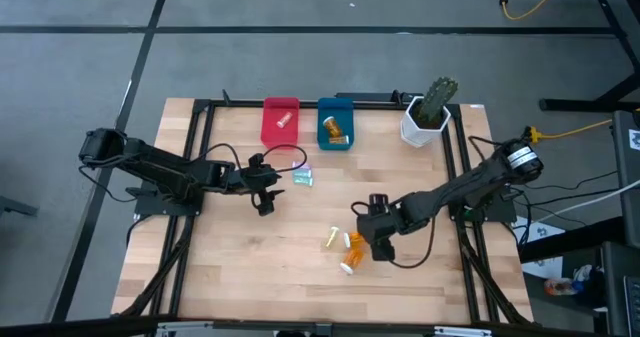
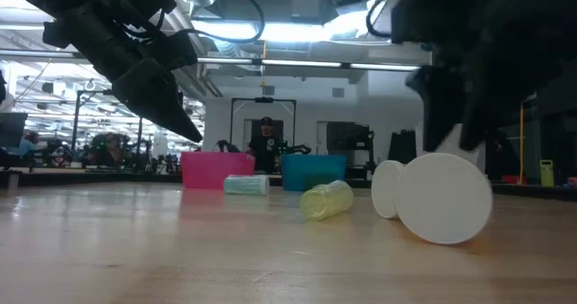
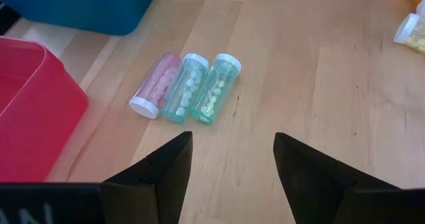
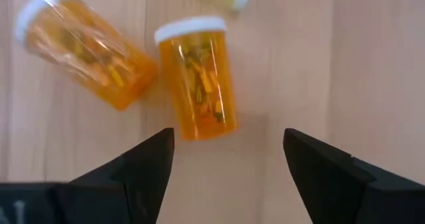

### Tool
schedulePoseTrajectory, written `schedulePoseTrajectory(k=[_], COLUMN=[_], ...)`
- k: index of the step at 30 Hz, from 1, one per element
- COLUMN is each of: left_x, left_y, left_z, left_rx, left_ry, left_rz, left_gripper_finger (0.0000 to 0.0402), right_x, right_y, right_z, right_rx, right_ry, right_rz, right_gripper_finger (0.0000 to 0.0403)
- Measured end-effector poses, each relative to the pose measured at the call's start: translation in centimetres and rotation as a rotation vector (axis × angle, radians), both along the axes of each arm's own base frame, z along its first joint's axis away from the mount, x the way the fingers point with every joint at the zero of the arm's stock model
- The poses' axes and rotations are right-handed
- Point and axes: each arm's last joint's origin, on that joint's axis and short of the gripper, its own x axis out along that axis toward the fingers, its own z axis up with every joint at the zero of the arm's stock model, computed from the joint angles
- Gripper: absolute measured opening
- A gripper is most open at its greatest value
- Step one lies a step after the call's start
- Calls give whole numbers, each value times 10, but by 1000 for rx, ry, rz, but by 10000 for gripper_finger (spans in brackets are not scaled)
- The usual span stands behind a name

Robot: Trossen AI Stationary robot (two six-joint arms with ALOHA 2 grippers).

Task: Pick and place medicine bottles into bin by pill shape (circle, oval)
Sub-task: Put the orange capsule bottle into the blue bin

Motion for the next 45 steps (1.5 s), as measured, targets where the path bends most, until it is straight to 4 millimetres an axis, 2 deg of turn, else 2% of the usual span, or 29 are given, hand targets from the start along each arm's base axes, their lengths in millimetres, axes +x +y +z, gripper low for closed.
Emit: schedulePoseTrajectory(k=[5,13,21,29,40,45], left_x=[0,0,0,0,0,0], left_y=[0,0,0,0,0,0], left_z=[0,0,1,1,1,1], left_rx=[0,0,0,0,0,0], left_ry=[0,-1,-7,-7,-7,-7], left_rz=[0,0,0,0,0,-1], left_gripper_finger=[206,206,206,206,206,206], right_x=[-3,6,14,25,26,30], right_y=[0,4,6,9,-6,-23], right_z=[-17,-21,-50,-42,-40,-28], right_rx=[75,72,30,-33,-97,-180], right_ry=[-41,-124,-63,-113,-92,-133], right_rz=[21,102,139,166,153,167], right_gripper_finger=[284,284,284,277,175,163])
